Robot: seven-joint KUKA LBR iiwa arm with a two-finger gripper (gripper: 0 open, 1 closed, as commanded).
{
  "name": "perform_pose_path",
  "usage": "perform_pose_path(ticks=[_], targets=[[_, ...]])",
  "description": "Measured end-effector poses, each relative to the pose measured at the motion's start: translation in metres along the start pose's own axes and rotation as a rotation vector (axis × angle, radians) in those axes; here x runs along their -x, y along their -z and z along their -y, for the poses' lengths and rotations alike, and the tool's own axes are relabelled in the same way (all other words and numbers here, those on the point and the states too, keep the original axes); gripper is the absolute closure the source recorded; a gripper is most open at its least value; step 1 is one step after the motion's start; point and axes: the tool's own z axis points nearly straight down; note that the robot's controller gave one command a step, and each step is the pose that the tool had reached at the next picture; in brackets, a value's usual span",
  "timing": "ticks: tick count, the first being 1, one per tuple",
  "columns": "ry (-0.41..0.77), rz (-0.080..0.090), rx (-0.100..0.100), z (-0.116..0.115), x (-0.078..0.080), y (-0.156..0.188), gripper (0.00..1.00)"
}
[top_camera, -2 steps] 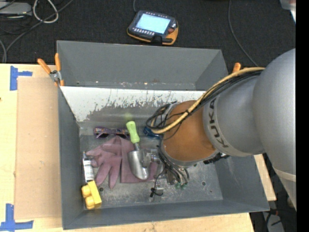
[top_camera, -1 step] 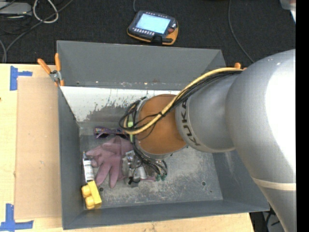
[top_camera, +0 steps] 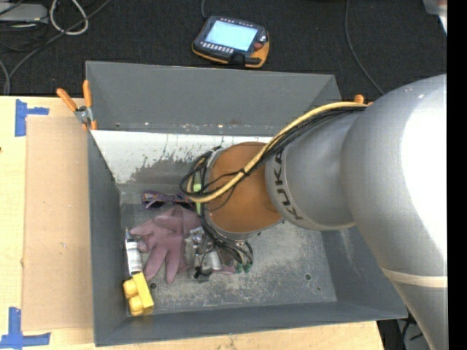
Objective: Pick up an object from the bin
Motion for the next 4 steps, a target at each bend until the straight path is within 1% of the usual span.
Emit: perform_pose_path(ticks=[1,2,3,4], targets=[[-0.004,-0.005,0.000,0.002,-0.020,0.103,1.00],[-0.010,-0.010,0.000,0.011,-0.019,0.019,1.00],[0.010,-0.003,0.000,0.007,-0.019,0.131,1.00],[0.004,-0.020,0.001,0.010,-0.018,0.095,1.00]])
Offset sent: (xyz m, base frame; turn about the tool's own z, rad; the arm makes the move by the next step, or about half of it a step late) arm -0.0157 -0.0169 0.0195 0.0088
